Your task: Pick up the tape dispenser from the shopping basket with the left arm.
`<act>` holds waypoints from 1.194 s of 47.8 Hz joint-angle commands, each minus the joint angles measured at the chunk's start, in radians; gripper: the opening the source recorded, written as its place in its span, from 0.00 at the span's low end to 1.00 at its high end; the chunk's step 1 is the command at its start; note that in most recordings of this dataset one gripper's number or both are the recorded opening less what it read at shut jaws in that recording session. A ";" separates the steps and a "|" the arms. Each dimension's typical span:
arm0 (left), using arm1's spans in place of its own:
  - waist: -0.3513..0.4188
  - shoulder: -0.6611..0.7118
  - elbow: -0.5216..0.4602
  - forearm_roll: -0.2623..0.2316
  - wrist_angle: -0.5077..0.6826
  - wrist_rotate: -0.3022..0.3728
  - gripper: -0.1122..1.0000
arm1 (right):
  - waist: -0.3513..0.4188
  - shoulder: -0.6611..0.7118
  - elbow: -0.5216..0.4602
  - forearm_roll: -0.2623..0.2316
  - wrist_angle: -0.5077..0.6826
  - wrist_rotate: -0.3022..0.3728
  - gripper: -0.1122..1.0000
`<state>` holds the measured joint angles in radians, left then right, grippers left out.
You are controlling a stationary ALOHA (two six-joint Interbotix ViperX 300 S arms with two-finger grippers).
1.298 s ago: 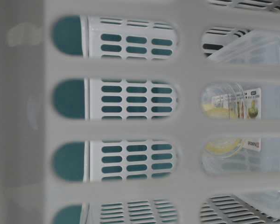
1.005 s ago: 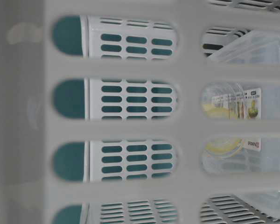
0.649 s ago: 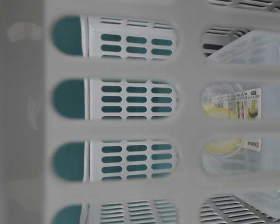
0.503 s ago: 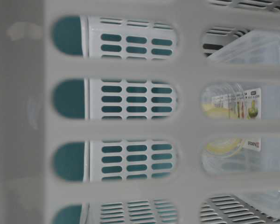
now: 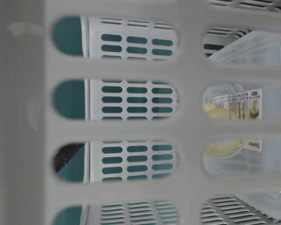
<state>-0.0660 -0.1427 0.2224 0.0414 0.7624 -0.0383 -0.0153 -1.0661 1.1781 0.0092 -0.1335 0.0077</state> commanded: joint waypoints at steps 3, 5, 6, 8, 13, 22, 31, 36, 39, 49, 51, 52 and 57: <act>-0.002 0.014 -0.031 0.005 0.012 -0.011 0.14 | -0.002 0.006 -0.015 0.003 -0.005 0.000 0.61; -0.002 0.021 -0.034 0.003 0.017 -0.012 0.21 | -0.002 0.005 -0.014 0.003 -0.005 0.000 0.65; -0.003 0.025 -0.034 0.005 0.018 -0.014 0.26 | -0.002 0.005 -0.014 0.003 -0.005 0.000 0.66; -0.006 0.037 -0.037 0.005 0.023 -0.014 0.36 | -0.002 0.005 -0.012 0.003 -0.005 0.000 0.66; -0.006 0.066 -0.035 0.003 0.028 -0.021 0.65 | -0.002 0.000 -0.012 0.003 -0.005 0.000 0.66; -0.008 0.135 -0.043 0.005 0.046 -0.023 0.92 | -0.002 -0.003 -0.012 0.003 -0.005 0.000 0.66; -0.009 0.204 -0.034 0.003 0.046 -0.031 0.91 | -0.002 -0.003 -0.009 0.003 -0.003 0.000 0.66; -0.011 0.241 -0.026 0.005 0.046 -0.028 0.91 | -0.002 -0.003 -0.008 0.003 0.000 -0.002 0.66; -0.008 0.258 -0.020 0.005 0.046 -0.032 0.91 | 0.000 -0.003 -0.006 0.003 0.003 0.000 0.66; -0.014 0.272 -0.023 0.003 0.049 -0.026 0.81 | -0.002 -0.003 -0.005 0.003 0.006 0.000 0.66; -0.018 0.268 -0.023 0.005 0.052 -0.023 0.73 | -0.002 -0.003 -0.005 0.003 0.006 0.000 0.66; -0.021 0.264 -0.025 0.005 0.054 -0.021 0.68 | -0.002 -0.003 -0.006 0.003 0.006 0.000 0.66; -0.038 0.235 -0.061 0.005 0.074 -0.018 0.39 | -0.002 -0.003 -0.005 0.003 0.006 0.000 0.66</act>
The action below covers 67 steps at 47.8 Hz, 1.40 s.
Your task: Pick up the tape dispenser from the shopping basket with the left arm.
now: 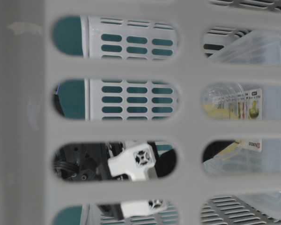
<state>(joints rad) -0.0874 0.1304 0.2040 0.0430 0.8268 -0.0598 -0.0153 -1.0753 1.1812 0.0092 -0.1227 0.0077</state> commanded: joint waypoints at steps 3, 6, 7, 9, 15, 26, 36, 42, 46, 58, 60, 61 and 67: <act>-0.023 -0.054 -0.077 0.003 0.032 0.005 0.36 | -0.002 0.006 -0.006 0.003 -0.005 0.000 0.66; -0.028 -0.067 -0.121 0.003 0.071 0.005 0.36 | -0.002 0.005 -0.006 0.003 -0.005 0.000 0.66; -0.028 -0.072 -0.147 0.003 0.098 0.005 0.36 | -0.002 0.003 -0.006 0.003 -0.005 0.000 0.66; -0.026 -0.078 -0.186 0.003 0.140 0.005 0.36 | -0.002 0.003 -0.005 0.003 -0.005 0.000 0.66; -0.018 -0.084 -0.313 0.003 0.267 0.006 0.36 | -0.002 0.000 -0.002 0.003 -0.005 0.000 0.66; -0.002 -0.063 -0.497 0.003 0.446 0.008 0.36 | -0.002 -0.009 0.000 0.003 -0.005 0.000 0.66; 0.000 -0.043 -0.552 0.003 0.497 0.011 0.36 | -0.002 -0.015 0.002 0.003 -0.005 0.000 0.66; 0.000 -0.041 -0.549 0.003 0.503 0.011 0.36 | 0.000 -0.017 0.002 0.003 -0.005 0.000 0.66; -0.002 -0.043 -0.548 0.003 0.505 0.011 0.36 | -0.002 -0.018 0.003 0.003 -0.005 0.000 0.66; 0.000 -0.043 -0.546 0.003 0.505 0.011 0.36 | -0.002 -0.020 0.008 0.003 -0.005 0.000 0.66; 0.000 -0.043 -0.546 0.003 0.505 0.011 0.36 | -0.002 -0.020 0.008 0.003 -0.005 0.000 0.66; 0.000 -0.043 -0.546 0.003 0.505 0.011 0.36 | -0.002 -0.020 0.011 0.003 -0.005 0.000 0.66; 0.002 -0.041 -0.545 0.003 0.506 0.011 0.36 | -0.002 -0.023 0.014 0.003 -0.005 0.000 0.66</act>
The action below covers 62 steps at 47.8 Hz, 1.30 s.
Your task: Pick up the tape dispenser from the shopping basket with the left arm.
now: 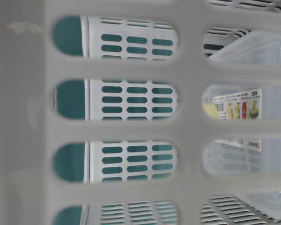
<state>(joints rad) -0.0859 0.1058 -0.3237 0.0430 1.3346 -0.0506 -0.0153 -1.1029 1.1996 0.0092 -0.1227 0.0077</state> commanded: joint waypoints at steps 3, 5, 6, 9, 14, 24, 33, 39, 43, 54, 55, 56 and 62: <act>0.000 -0.017 -0.017 0.003 0.000 0.002 0.36 | -0.002 0.003 -0.005 0.003 -0.005 0.000 0.66; 0.000 -0.017 -0.017 0.003 0.002 0.002 0.36 | -0.002 0.000 -0.005 0.003 -0.005 0.000 0.66; 0.000 -0.017 -0.017 0.003 0.003 0.002 0.36 | -0.002 -0.002 -0.005 0.003 -0.005 0.000 0.66; 0.000 -0.015 -0.017 0.003 0.005 0.002 0.36 | 0.000 -0.005 -0.005 0.003 -0.003 0.000 0.66; 0.000 -0.017 -0.015 0.003 0.008 0.003 0.36 | -0.002 -0.009 -0.005 0.003 0.009 0.000 0.66; 0.000 -0.015 -0.012 0.003 0.008 0.002 0.36 | -0.002 -0.020 -0.005 0.003 0.025 0.000 0.66; 0.000 -0.017 -0.006 0.003 0.008 0.003 0.36 | -0.002 -0.025 -0.005 0.003 0.025 -0.002 0.66; 0.000 -0.015 -0.006 0.003 0.008 0.002 0.36 | -0.002 -0.025 -0.005 0.003 0.025 -0.002 0.66; 0.000 -0.015 -0.005 0.003 0.008 0.002 0.36 | -0.002 -0.025 -0.005 0.003 0.025 -0.002 0.66; 0.000 -0.015 -0.002 0.003 0.008 0.002 0.36 | -0.002 -0.028 -0.005 0.003 0.025 -0.002 0.66; 0.000 -0.015 0.000 0.003 0.008 0.002 0.36 | -0.002 -0.028 -0.005 0.003 0.025 -0.002 0.66; 0.000 -0.015 0.002 0.003 0.008 0.002 0.36 | -0.002 -0.028 -0.005 0.003 0.025 -0.002 0.66; 0.000 -0.015 0.008 0.003 0.008 0.002 0.36 | 0.000 -0.028 -0.002 0.003 0.025 -0.002 0.66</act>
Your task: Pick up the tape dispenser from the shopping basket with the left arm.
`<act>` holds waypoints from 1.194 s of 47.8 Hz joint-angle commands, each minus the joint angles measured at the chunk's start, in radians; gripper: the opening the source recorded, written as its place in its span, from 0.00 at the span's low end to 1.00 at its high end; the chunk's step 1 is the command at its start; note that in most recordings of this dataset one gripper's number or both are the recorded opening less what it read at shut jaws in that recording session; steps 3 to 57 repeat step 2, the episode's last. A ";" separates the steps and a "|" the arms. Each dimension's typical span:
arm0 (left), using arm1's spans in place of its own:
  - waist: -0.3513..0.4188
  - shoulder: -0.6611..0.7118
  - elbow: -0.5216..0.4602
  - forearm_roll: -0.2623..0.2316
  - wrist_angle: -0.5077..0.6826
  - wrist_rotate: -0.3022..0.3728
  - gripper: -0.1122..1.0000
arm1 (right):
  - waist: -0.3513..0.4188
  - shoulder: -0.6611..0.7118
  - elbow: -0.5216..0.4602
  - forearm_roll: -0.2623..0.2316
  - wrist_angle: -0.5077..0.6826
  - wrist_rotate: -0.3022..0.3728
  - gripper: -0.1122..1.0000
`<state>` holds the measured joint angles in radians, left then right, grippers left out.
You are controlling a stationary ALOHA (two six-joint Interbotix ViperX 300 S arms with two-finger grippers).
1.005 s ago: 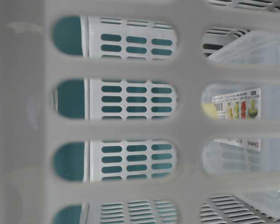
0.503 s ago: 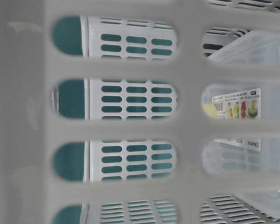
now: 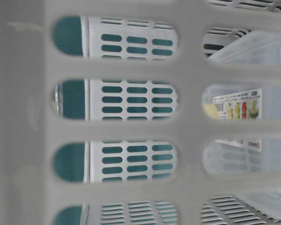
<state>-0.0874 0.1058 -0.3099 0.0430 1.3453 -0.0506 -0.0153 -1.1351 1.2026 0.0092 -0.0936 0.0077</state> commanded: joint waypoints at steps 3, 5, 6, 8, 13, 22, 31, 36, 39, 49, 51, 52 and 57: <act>0.002 -0.017 -0.005 0.003 -0.003 0.002 0.36 | -0.002 0.003 -0.005 0.003 -0.005 -0.002 0.66; 0.002 -0.017 -0.005 0.003 -0.003 0.002 0.36 | -0.002 0.003 -0.005 0.003 -0.005 -0.002 0.66; 0.002 -0.017 -0.005 0.003 -0.003 0.002 0.36 | -0.002 0.003 -0.005 0.003 -0.005 -0.002 0.66; 0.002 -0.017 -0.005 0.003 -0.003 0.002 0.36 | -0.002 0.003 -0.005 0.003 -0.005 -0.002 0.66; 0.002 -0.017 -0.005 0.003 -0.003 0.002 0.36 | -0.002 0.003 -0.005 0.003 -0.005 -0.002 0.66; 0.002 -0.017 -0.005 0.003 -0.003 0.002 0.36 | -0.002 0.003 -0.005 0.003 -0.005 -0.002 0.66; 0.002 -0.017 -0.005 0.003 -0.003 0.002 0.36 | -0.002 0.003 -0.005 0.003 -0.005 -0.002 0.66; 0.002 -0.017 -0.005 0.003 -0.003 0.002 0.36 | -0.002 0.003 -0.005 0.003 -0.005 -0.002 0.66; 0.002 -0.017 -0.005 0.003 -0.003 0.002 0.36 | -0.002 0.003 -0.005 0.003 -0.005 -0.002 0.66; 0.002 -0.017 -0.005 0.003 -0.003 0.002 0.36 | -0.002 0.003 -0.005 0.003 -0.005 -0.002 0.66; 0.002 -0.017 -0.005 0.003 -0.003 0.002 0.36 | -0.002 0.003 -0.005 0.003 -0.005 -0.002 0.66; 0.002 -0.017 -0.005 0.003 -0.003 0.002 0.36 | -0.002 0.003 -0.005 0.003 -0.005 -0.002 0.66; 0.002 -0.017 -0.005 0.003 -0.003 0.002 0.36 | -0.002 0.003 -0.005 0.003 -0.005 -0.002 0.66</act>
